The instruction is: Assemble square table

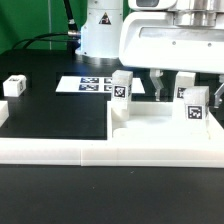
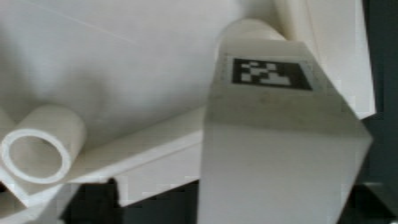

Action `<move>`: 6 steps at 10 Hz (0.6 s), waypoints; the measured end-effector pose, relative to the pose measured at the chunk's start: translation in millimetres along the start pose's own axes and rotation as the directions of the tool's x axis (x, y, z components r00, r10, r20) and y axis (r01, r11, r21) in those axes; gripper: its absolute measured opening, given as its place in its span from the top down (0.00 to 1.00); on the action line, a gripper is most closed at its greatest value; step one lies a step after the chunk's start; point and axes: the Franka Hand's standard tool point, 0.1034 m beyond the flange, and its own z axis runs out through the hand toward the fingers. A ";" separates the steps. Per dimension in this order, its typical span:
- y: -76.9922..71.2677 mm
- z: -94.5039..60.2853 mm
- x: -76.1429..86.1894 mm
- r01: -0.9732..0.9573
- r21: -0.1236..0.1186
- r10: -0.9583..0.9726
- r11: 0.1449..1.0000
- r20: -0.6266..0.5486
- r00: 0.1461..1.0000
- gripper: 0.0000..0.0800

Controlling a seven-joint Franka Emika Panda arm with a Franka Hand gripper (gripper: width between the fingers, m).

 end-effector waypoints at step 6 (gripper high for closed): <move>-0.2 0.7 -0.3 -0.303 0.001 0.303 0.953 0.001 0.953 0.64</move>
Offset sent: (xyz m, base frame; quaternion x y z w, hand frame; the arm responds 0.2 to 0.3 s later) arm 0.0000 0.0000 0.0000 0.0000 0.0000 0.1938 0.9810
